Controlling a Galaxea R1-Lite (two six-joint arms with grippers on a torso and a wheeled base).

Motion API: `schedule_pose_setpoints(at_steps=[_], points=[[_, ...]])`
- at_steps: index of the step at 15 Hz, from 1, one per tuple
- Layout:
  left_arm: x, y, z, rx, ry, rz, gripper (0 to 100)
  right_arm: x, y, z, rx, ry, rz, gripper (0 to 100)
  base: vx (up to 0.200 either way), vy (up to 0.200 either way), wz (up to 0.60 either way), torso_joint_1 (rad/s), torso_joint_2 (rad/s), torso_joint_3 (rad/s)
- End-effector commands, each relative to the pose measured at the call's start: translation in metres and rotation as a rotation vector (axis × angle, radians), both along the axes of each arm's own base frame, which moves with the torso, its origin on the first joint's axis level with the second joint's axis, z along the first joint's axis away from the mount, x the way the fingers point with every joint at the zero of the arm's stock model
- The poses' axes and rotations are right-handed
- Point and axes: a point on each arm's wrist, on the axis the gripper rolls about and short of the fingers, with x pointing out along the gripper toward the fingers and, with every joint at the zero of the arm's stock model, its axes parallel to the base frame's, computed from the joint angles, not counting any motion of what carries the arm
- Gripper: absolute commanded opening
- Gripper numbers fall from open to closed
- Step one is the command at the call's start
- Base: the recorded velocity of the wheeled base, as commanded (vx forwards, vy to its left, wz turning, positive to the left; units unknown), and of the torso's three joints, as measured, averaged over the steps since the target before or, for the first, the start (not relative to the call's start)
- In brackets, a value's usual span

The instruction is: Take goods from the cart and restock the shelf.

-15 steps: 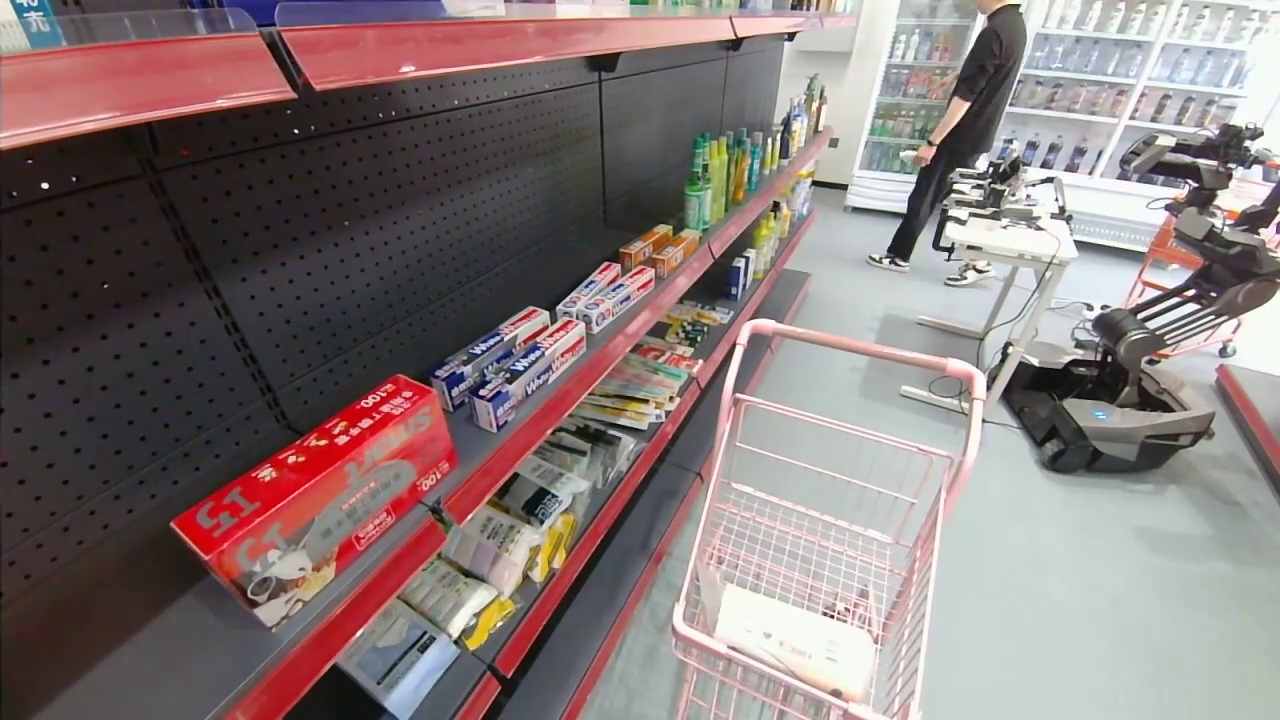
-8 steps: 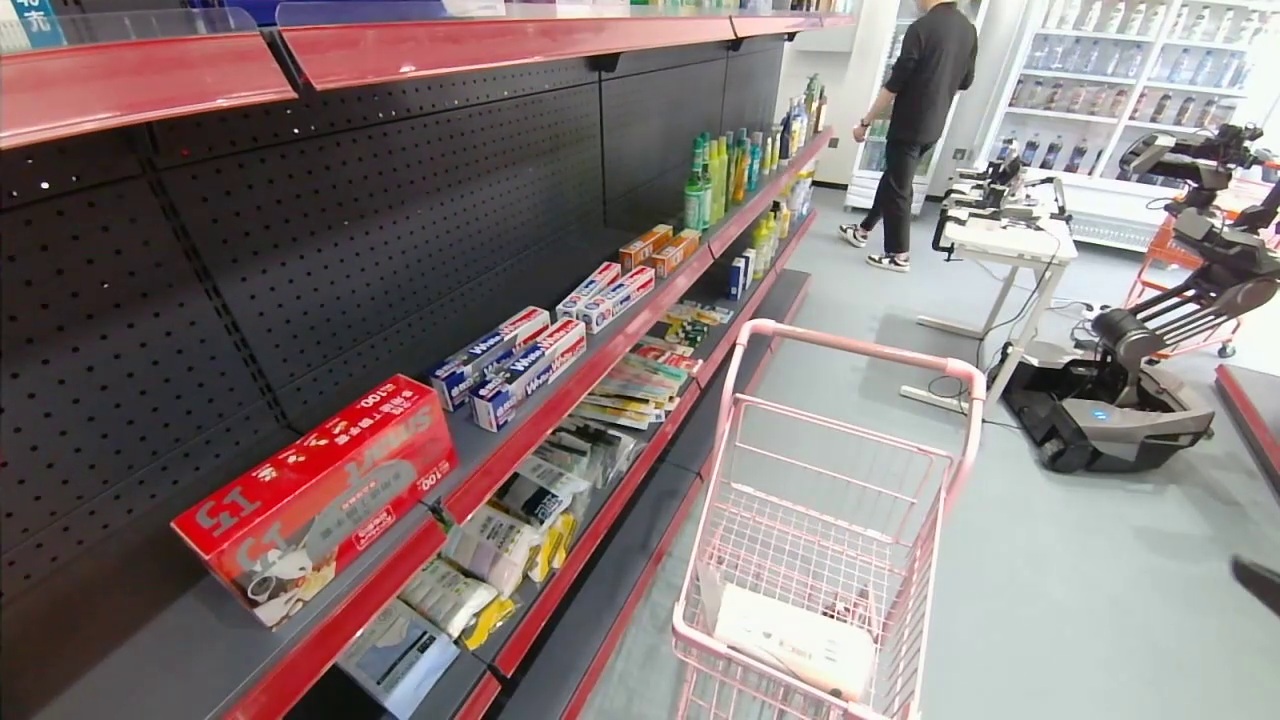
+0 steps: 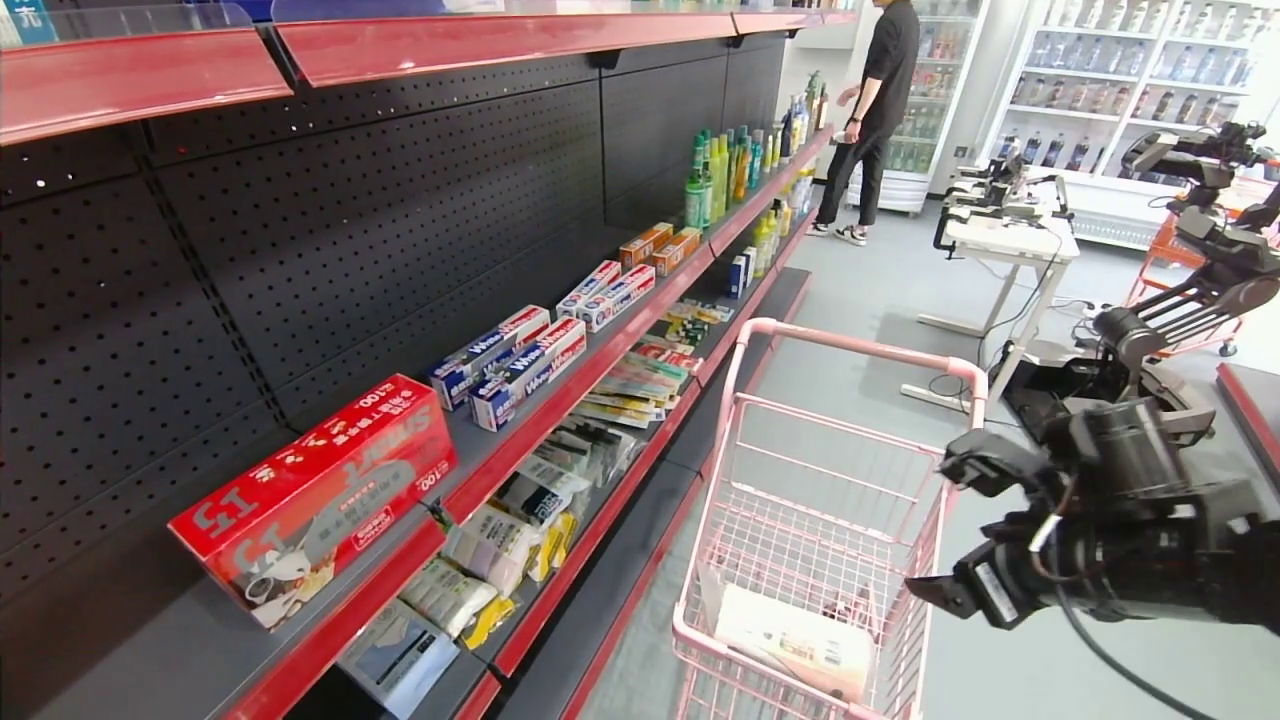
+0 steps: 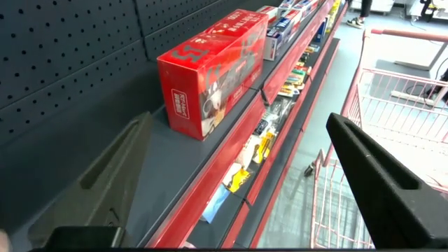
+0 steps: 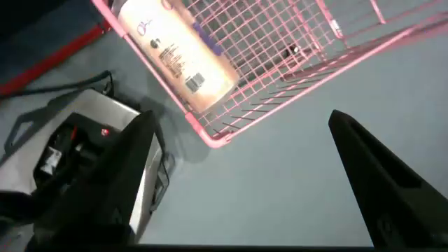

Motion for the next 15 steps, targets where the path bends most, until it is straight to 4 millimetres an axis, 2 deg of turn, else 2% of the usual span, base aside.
schedule_pose_setpoints(at_steps=[1,5,7,8,15], points=[[0.000,0.000,0.000,0.000,0.001,0.001,100,0.022,0.032,-0.062,-0.089,0.164,0.122,100,0.000,0.000,0.00,0.000,0.00,0.000],[0.000,0.000,0.000,0.000,0.001,-0.001,100,0.040,0.055,-0.085,-0.154,0.184,0.158,100,0.000,0.000,0.00,0.000,0.00,0.000],[0.000,0.000,0.000,0.000,0.001,-0.001,100,0.040,0.057,-0.089,-0.176,0.189,0.185,100,0.000,0.000,0.00,-0.028,0.08,0.038],[0.000,0.000,0.000,0.000,0.001,0.001,100,0.045,0.059,-0.098,-0.215,0.197,0.239,100,0.000,0.000,0.00,-0.066,0.15,0.080],[0.000,0.000,0.000,0.000,0.001,-0.001,100,0.059,0.064,-0.103,-0.238,0.179,0.270,100,0.000,0.000,0.00,-0.067,0.15,0.078]])
